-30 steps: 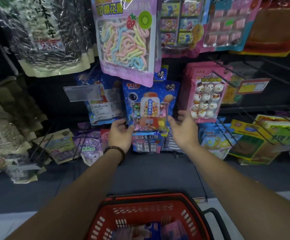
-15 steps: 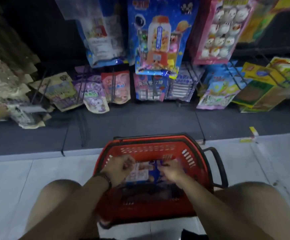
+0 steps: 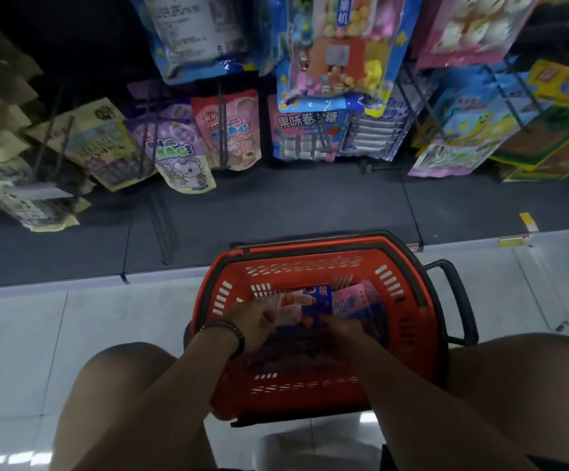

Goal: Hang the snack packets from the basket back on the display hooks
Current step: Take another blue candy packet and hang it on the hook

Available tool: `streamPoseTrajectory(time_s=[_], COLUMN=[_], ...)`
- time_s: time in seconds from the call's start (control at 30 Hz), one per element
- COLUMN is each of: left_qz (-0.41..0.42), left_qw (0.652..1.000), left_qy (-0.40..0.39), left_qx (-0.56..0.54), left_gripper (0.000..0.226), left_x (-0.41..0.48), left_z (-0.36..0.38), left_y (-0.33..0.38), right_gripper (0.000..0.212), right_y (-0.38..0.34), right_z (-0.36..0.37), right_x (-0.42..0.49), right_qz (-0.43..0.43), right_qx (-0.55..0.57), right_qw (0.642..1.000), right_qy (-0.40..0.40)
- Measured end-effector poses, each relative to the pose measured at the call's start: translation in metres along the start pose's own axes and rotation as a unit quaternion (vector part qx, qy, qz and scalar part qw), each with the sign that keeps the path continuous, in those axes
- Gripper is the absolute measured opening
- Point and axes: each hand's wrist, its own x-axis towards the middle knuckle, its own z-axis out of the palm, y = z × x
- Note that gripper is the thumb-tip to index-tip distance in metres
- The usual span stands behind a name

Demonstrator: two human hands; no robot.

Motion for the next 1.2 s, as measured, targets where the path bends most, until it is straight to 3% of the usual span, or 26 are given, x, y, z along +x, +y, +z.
streamPoseTrajectory(time_s=[0.17, 0.3, 0.4, 0.57, 0.7, 0.9, 0.97, 1.03, 1.1, 1.2], left_qz=[-0.004, -0.006, -0.001, -0.007, 0.025, 0.156, 0.202, 0.218, 0.208, 0.184], left_qw=[1.0, 0.999, 0.998, 0.997, 0.998, 0.969, 0.94, 0.92, 0.912, 0.873], left_qy=[0.008, 0.01, 0.022, 0.059, 0.049, 0.085, 0.098, 0.1, 0.075, 0.046], left_qx=[-0.02, -0.032, -0.059, -0.043, -0.039, -0.174, -0.259, -0.31, -0.345, -0.449], left_gripper=[0.017, 0.019, 0.016, 0.019, 0.054, 0.089, 0.086, 0.069, 0.05, 0.044], left_x=[0.005, 0.005, 0.0, -0.02, -0.037, -0.077, -0.093, -0.107, -0.115, -0.127], left_z=[0.004, -0.001, -0.007, -0.013, -0.009, -0.022, -0.032, -0.032, -0.018, 0.017], left_y=[-0.004, -0.009, -0.01, -0.009, -0.006, 0.016, 0.023, 0.028, 0.028, 0.029], right_gripper=[0.039, 0.035, 0.026, 0.029, 0.017, 0.018, 0.02, 0.021, 0.023, 0.031], right_y=[-0.005, -0.004, -0.006, -0.018, -0.023, -0.042, -0.046, -0.045, -0.038, -0.024], right_z=[0.026, 0.024, 0.008, -0.022, -0.039, -0.069, -0.076, -0.082, -0.085, -0.094], right_x=[0.004, 0.004, -0.015, -0.052, -0.098, -0.168, -0.183, -0.194, -0.198, -0.195], right_qz=[0.008, -0.063, -0.099, -0.133, -0.132, -0.299, -0.342, -0.378, -0.394, -0.374], right_qx=[-0.019, -0.12, -0.102, -0.089, -0.062, -0.134, -0.124, -0.1, -0.064, 0.024], right_qw=[1.0, 0.991, 0.99, 0.986, 0.989, 0.94, 0.926, 0.912, 0.907, 0.917], right_qy=[-0.009, 0.002, 0.025, 0.044, -0.004, -0.09, -0.106, -0.123, -0.129, -0.137])
